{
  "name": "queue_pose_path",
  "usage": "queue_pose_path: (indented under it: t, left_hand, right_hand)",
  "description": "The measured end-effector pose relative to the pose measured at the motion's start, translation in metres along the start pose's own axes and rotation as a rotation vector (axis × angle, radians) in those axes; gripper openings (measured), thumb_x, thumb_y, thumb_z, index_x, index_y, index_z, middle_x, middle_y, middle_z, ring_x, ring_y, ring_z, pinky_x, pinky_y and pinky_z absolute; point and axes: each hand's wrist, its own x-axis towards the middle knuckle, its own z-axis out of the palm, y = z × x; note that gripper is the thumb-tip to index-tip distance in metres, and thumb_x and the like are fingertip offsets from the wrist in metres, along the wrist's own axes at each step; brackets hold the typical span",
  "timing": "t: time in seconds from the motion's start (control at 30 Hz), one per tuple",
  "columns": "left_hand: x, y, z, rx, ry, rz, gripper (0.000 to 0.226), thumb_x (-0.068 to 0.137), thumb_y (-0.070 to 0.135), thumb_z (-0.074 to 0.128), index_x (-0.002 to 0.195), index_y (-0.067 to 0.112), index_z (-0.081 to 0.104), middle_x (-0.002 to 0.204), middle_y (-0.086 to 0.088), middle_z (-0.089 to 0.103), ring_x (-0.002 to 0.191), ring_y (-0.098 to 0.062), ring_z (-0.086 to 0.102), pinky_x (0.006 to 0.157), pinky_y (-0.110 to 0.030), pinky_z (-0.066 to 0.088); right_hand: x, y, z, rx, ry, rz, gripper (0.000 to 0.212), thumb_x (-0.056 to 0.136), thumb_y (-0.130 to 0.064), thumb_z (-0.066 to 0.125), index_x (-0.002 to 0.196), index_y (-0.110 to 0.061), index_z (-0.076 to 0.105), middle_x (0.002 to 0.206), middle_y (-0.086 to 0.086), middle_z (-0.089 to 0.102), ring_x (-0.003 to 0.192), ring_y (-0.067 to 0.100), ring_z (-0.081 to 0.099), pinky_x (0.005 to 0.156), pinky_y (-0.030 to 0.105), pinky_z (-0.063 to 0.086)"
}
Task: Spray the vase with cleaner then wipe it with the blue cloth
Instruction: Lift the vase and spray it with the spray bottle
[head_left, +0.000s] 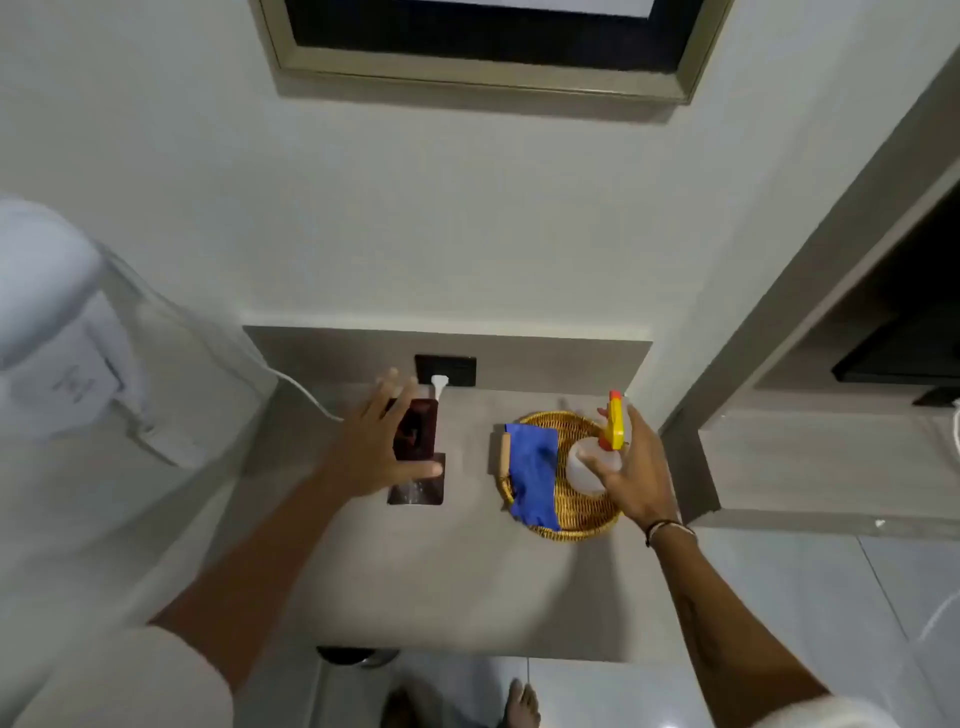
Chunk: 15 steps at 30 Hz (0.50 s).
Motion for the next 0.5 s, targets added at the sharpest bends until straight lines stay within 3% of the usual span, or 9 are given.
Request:
queue_pose_path:
  t: [0.07,0.17,0.33,0.5]
  left_hand:
    - [-0.001,-0.002,0.005,-0.067,-0.016,-0.059,0.130,0.075,0.079,0.075,0.173,0.025,0.008,0.182,-0.006,0.002,0.168,-0.034,0.004,0.128,-0.066,0.025]
    - [0.003,-0.006,0.007,-0.098,-0.041,-0.118,0.123,0.078,0.067,0.082,0.172,0.020,0.018,0.180,-0.007,0.015,0.167,-0.034,0.010,0.126,-0.066,0.030]
    - [0.016,0.000,-0.002,-0.074,-0.101,-0.099,0.120,0.075,0.058,0.089,0.170,0.018,0.026,0.166,-0.005,0.033,0.153,-0.033,0.035,0.119,-0.057,0.044]
    - [0.018,-0.004,-0.005,-0.078,-0.080,-0.077,0.110,0.065,0.050,0.094,0.158,0.018,0.044,0.146,-0.005,0.047,0.133,-0.029,0.048,0.107,-0.048,0.054]
  right_hand:
    - [0.003,0.001,0.009,0.053,-0.036,0.100,0.080,0.088,-0.038,0.085,0.155,-0.035,0.039,0.153,-0.003,0.059,0.128,0.016,0.063,0.110,0.048,0.055]
    - [0.010,0.009,0.028,0.116,-0.028,0.207,0.080,0.095,-0.026,0.079,0.161,-0.027,0.034,0.157,-0.002,0.057,0.129,0.023,0.063,0.110,0.048,0.053]
    - [0.020,0.024,0.043,0.143,0.084,0.236,0.056,0.103,-0.022,0.066,0.155,-0.026,0.044,0.143,0.001,0.066,0.120,0.028,0.068,0.095,0.033,0.049]
    - [0.024,0.030,0.043,0.131,0.125,0.224,0.055,0.102,-0.032,0.068,0.153,-0.024,0.048,0.111,-0.004,0.068,0.099,0.020,0.065,0.096,0.044,0.059]
